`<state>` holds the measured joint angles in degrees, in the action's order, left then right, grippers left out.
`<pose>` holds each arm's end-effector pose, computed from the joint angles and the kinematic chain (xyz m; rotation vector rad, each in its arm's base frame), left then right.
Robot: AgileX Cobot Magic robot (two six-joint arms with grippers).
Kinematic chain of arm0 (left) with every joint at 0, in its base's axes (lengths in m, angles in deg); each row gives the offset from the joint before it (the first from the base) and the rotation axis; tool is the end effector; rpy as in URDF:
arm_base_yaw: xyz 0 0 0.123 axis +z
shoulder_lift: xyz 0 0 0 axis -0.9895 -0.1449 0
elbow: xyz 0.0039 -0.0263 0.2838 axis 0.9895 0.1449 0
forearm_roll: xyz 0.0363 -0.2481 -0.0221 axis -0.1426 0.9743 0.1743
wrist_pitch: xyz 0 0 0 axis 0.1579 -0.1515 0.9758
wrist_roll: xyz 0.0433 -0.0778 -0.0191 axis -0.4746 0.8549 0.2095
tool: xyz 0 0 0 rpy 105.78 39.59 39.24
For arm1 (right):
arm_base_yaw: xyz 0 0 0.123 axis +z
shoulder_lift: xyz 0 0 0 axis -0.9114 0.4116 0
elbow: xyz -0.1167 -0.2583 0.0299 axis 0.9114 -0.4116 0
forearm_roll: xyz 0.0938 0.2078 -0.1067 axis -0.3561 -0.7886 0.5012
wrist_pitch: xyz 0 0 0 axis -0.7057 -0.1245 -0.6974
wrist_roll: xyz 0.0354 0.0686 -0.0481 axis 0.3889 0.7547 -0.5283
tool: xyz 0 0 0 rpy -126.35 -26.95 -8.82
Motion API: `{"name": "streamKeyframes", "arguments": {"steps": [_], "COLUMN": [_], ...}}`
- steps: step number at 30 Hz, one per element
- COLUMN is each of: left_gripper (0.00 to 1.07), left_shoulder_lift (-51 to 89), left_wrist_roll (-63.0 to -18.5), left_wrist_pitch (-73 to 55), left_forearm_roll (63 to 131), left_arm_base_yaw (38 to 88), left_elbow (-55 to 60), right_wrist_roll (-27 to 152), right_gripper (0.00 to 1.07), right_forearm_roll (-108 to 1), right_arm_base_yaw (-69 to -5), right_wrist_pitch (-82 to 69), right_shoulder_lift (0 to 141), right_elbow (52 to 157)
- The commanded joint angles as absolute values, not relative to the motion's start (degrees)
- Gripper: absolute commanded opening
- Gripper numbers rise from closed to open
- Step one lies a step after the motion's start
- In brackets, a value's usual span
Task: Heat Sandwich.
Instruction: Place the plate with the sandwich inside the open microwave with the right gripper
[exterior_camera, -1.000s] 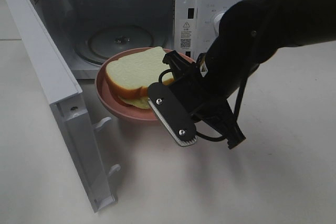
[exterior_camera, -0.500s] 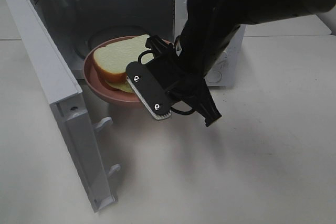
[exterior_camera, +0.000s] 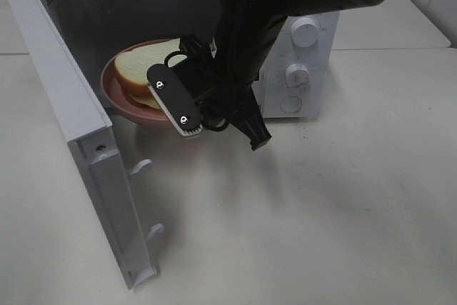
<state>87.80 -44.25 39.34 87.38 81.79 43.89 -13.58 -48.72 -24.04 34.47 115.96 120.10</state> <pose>-0.0049 -0.0070 0.2788 0.1296 2.0154 -0.0243 0.3219 0.2800 0.1935 -2.4122 1.2422 -0.3013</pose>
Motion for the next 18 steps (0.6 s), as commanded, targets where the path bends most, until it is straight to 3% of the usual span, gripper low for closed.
{"name": "streamKeyframes", "arguments": {"steps": [1, 18], "left_gripper": [1.01, 1.01], "left_shoulder_lift": [89.35, 89.35], "left_wrist_roll": [-43.91, -43.91], "left_wrist_pitch": [38.59, 38.59], "left_forearm_roll": [87.38, 87.38], "left_arm_base_yaw": [82.01, 82.01], "left_elbow": [44.06, 44.06], "right_wrist_roll": [-11.06, -4.41], "right_gripper": [0.01, 0.02], "right_forearm_roll": [-48.15, -46.6], "right_arm_base_yaw": [-24.21, -24.21], "right_wrist_pitch": [34.12, 41.4], "right_shoulder_lift": [117.33, 126.79], "right_elbow": [123.59, 138.32]}}
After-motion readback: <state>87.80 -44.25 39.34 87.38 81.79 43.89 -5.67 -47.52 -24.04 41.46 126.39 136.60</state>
